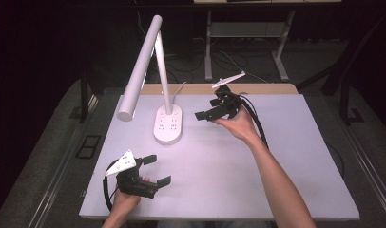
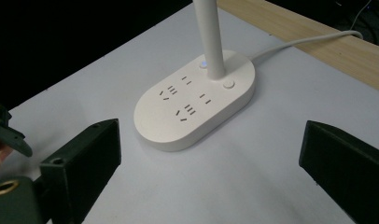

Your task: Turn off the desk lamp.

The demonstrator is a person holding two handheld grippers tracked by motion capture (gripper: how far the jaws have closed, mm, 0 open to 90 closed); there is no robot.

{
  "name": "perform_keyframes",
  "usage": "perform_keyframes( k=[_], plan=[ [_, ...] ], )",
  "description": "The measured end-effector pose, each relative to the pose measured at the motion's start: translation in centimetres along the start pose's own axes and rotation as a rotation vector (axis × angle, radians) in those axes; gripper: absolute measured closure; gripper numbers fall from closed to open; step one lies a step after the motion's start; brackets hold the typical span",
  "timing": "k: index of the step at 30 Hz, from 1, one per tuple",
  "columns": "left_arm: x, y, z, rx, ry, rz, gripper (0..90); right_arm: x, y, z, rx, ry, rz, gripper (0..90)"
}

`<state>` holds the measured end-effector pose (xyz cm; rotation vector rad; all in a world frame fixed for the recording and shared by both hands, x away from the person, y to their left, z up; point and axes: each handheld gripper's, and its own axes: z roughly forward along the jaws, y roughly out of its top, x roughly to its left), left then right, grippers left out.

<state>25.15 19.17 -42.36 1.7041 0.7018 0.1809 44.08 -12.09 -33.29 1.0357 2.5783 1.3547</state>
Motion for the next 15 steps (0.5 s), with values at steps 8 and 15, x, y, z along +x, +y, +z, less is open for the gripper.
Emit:
perform_keyframes(
  k=[8,15],
  plan=[
    [-0.1,0.0,-0.1,-0.007,-0.003,-0.012,0.0,-0.5,0.7,2.4,0.010,0.015,0.003,5.5],
    [0.0,0.0,-0.3,-0.012,-0.002,-0.018,0.0,-0.7,1.4,3.9,-0.003,0.026,0.004,7.0]
  ],
)
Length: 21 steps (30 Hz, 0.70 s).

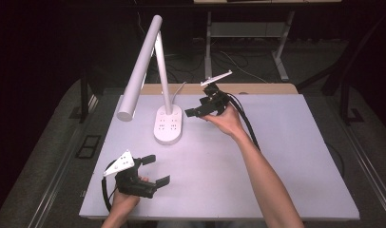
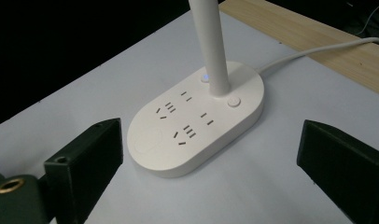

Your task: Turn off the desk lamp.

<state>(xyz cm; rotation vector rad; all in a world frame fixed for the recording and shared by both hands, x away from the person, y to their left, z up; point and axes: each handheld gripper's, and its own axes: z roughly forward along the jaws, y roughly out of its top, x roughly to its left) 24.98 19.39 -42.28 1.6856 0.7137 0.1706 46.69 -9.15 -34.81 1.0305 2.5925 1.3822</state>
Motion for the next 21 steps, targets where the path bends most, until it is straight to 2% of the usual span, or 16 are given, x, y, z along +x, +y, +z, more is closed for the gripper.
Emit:
perform_keyframes(
  k=[5,7,8,11,21],
  plan=[
    [-0.1,0.0,0.1,0.001,-0.004,-0.001,0.0,-0.2,0.2,1.1,0.011,0.006,0.009,7.1],
    [0.0,0.0,0.1,0.003,-0.005,0.004,0.0,-0.3,0.4,1.6,0.016,0.006,0.014,9.9],
    [-0.1,0.0,0.1,0.002,-0.006,0.003,0.0,-0.4,0.4,1.9,0.001,0.024,0.008,16.7],
    [0.0,0.0,0.1,0.002,-0.007,0.005,0.0,-0.7,0.6,2.4,0.000,0.021,0.023,17.6],
    [-0.1,0.0,0.0,-0.004,-0.010,-0.003,0.0,-1.8,0.7,4.1,0.006,0.047,0.051,35.6]
  ],
)
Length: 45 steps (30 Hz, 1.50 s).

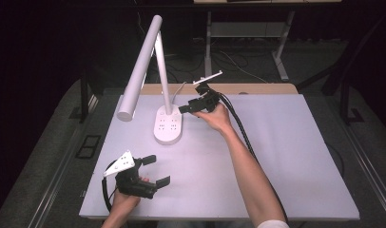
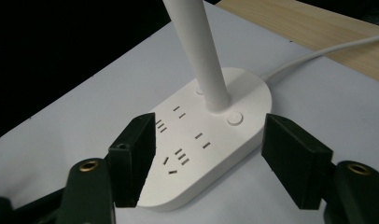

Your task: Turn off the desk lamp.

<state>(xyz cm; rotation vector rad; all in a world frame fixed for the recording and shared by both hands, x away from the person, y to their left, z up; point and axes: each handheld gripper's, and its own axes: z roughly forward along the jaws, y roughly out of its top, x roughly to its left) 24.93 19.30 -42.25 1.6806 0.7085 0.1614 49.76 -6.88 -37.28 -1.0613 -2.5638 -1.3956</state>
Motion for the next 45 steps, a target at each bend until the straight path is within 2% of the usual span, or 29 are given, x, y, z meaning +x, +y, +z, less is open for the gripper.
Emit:
perform_keyframes(
  k=[7,14,19,24,30,31,32,35,42,45],
  plan=[
    [0.0,0.0,0.0,-0.003,-0.004,-0.002,0.0,-0.4,0.1,0.8,-0.015,0.002,0.007,45.7],
    [0.0,0.0,0.0,-0.002,-0.003,-0.001,0.0,-0.7,0.2,2.0,-0.016,0.022,0.027,62.4],
    [0.0,0.0,-0.1,-0.004,-0.005,-0.002,0.0,-0.8,0.2,2.9,-0.027,0.058,0.032,76.0],
    [-0.1,0.1,0.0,-0.008,-0.010,-0.004,0.0,-0.9,0.3,4.0,-0.029,0.037,0.043,88.8],
    [0.0,0.1,-0.1,-0.014,-0.005,-0.005,0.0,-1.7,0.0,5.1,-0.027,-0.003,0.070,90.0],
    [0.1,0.1,-0.1,-0.016,-0.006,-0.006,0.0,-1.7,0.0,5.1,-0.027,-0.003,0.070,90.0],
    [0.1,0.1,-0.1,-0.015,-0.004,-0.007,0.0,-2.0,-0.3,5.4,-0.029,-0.002,0.096,90.0],
    [0.2,0.1,-0.2,-0.018,-0.003,-0.009,0.0,-2.4,-0.7,6.0,-0.030,-0.013,0.106,90.0],
    [0.2,0.1,-0.2,-0.017,-0.005,-0.011,0.0,-2.4,-1.1,7.3,-0.037,-0.034,0.120,90.0],
    [0.2,0.1,-0.2,-0.015,-0.005,-0.010,0.0,-2.5,-1.3,7.6,-0.040,-0.029,0.140,90.0]
  ],
)
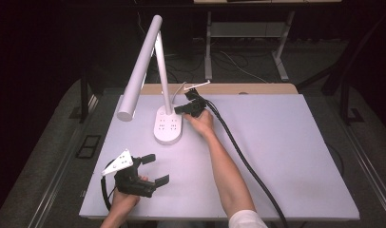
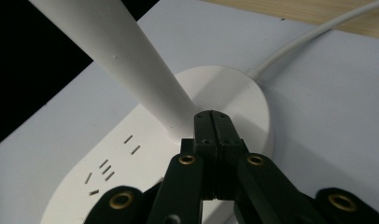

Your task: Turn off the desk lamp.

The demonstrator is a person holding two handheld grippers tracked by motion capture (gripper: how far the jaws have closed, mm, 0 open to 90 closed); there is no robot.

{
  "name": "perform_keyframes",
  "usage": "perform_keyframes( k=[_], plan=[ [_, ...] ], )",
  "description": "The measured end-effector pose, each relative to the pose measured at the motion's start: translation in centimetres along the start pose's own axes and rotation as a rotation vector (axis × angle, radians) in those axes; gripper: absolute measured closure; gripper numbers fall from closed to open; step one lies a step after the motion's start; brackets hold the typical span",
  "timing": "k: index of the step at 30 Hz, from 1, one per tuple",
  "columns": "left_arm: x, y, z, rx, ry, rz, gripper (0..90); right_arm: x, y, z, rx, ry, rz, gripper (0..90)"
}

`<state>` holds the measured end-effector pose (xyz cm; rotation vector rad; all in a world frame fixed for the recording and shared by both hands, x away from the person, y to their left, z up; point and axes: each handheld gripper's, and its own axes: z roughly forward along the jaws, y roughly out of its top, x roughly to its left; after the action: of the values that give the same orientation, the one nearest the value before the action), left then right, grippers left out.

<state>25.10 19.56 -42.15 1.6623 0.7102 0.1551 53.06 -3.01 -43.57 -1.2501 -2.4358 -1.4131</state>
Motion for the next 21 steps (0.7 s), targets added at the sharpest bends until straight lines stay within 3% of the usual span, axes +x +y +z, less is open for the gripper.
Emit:
perform_keyframes(
  k=[4,13,15,21],
  plan=[
    [0.0,-0.1,0.1,0.003,0.002,-0.002,0.0,0.0,-0.2,0.1,-0.011,0.012,0.028,90.0],
    [-0.1,-0.1,0.1,0.004,0.001,0.001,0.0,0.6,-0.4,0.8,-0.020,0.003,0.011,90.0],
    [0.0,-0.1,0.0,0.003,0.001,-0.005,0.0,0.9,-0.2,0.6,-0.005,-0.020,-0.009,90.0],
    [0.0,-0.1,0.0,0.004,0.002,-0.004,0.0,0.5,-0.2,0.3,-0.012,-0.013,0.009,90.0]
  ],
)
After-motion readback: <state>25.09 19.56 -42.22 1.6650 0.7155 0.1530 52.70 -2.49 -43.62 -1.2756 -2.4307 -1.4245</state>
